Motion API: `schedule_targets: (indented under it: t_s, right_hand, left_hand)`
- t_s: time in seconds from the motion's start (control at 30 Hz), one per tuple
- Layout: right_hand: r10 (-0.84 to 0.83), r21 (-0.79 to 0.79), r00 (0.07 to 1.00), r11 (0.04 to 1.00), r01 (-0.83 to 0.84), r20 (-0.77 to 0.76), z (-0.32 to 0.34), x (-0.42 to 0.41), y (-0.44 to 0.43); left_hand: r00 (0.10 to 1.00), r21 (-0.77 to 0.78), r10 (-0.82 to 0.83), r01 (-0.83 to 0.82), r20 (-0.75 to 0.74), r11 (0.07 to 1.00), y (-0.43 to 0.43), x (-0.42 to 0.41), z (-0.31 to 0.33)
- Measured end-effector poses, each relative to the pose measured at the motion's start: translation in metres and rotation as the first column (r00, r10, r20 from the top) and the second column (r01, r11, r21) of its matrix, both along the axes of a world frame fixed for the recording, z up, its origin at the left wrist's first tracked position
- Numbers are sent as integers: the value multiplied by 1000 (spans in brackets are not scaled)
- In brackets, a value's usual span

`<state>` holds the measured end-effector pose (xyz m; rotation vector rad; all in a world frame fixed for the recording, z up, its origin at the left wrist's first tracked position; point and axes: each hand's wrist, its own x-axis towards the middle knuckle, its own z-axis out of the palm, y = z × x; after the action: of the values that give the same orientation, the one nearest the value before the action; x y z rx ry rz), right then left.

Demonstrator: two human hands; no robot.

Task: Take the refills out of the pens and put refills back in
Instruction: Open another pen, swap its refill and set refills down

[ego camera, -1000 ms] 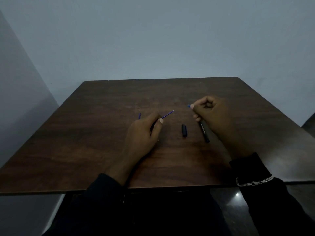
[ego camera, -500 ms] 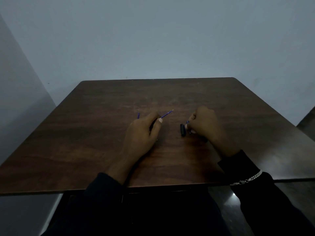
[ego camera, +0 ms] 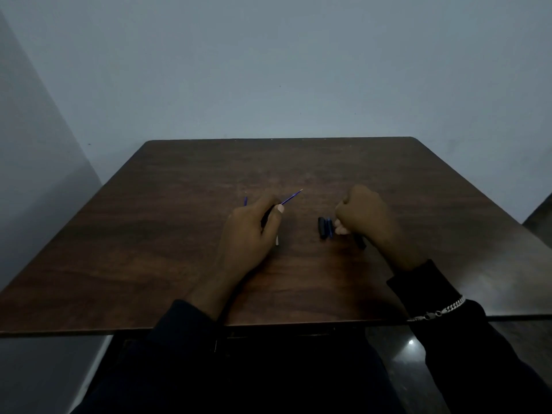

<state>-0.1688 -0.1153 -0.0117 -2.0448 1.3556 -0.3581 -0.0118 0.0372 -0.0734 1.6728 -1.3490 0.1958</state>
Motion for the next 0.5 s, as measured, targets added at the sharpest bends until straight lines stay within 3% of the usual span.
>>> schedule_targets:
  t_s: [0.13, 0.27, 0.4, 0.5]
  right_hand:
    - [40, -128, 993, 991, -26, 112, 0, -4, -2]
    - [213, -246, 946, 957, -151, 247, 7, 0, 7]
    - [342, -60, 817, 932, -357, 465, 14, 11, 24]
    - [297, 46, 740, 914, -404, 603, 10, 24, 39]
  left_hand:
    - [995, -44, 24, -29, -100, 999, 1, 1, 4]
    - [984, -73, 24, -37, -175, 997, 3, 2, 8]
    - [989, -71, -3, -8, -146, 997, 4, -2, 10]
    - [991, -78, -31, 22, -127, 997, 4, -2, 11]
